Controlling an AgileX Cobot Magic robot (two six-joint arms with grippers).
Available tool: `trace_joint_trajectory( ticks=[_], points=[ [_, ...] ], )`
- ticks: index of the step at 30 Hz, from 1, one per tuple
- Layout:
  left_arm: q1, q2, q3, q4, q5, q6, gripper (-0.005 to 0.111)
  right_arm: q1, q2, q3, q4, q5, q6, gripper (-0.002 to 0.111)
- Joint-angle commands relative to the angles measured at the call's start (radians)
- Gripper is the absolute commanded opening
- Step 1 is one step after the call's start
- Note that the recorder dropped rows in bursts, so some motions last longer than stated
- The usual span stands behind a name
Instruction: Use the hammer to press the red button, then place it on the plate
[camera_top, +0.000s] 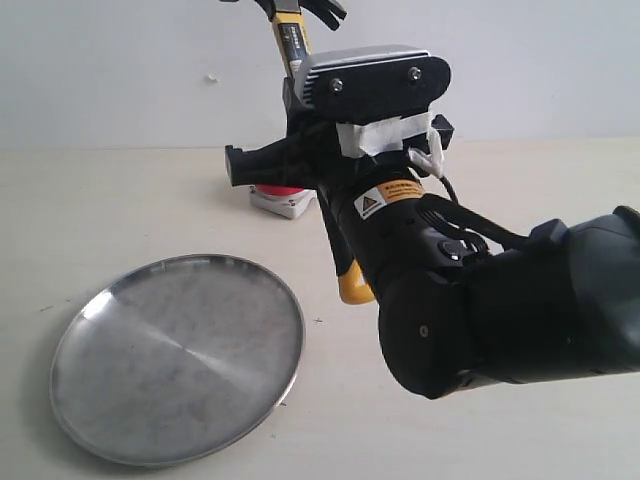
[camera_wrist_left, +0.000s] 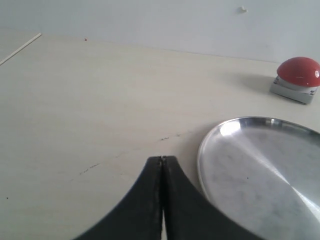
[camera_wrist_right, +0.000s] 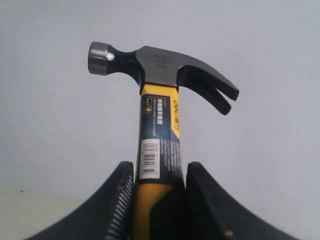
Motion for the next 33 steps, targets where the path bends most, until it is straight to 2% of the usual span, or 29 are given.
trace_joint_trajectory(
  ticks=[1,5,10,12,16,18,25,31,33],
  points=[
    [-0.004,-0.007,-0.003,0.018,-0.005,0.019,0.000,0.001,-0.013,-0.018,-0.060,-0.089,0.000,0.000],
    [-0.004,-0.007,-0.003,0.102,-0.025,0.072,0.000,0.001,0.008,-0.051,-0.065,-0.089,-0.029,0.000],
    [-0.004,-0.007,-0.003,0.095,-0.227,0.070,0.000,0.001,0.087,-0.114,-0.065,-0.089,-0.029,0.000],
    [-0.004,-0.007,-0.003,0.095,-0.268,0.070,0.000,0.001,0.122,-0.133,-0.065,-0.089,-0.029,0.000],
    [-0.004,-0.007,-0.003,0.095,-0.304,0.066,0.000,0.001,0.162,-0.142,-0.066,-0.089,0.087,0.000],
    [-0.004,-0.007,-0.003,0.086,-0.332,0.002,0.000,0.001,0.162,-0.142,-0.069,-0.089,0.096,0.000],
    [-0.004,-0.007,-0.003,0.073,-0.535,-0.470,0.000,0.001,0.157,-0.142,-0.147,-0.089,0.071,0.000],
    [-0.004,0.055,-0.003,0.162,-0.608,-0.480,0.000,0.001,0.156,-0.146,-0.356,-0.089,0.080,0.000],
    [-0.004,0.101,-0.003,0.165,-0.650,-0.480,0.000,0.001,0.156,-0.158,-0.374,-0.089,0.092,0.000]
  ],
)
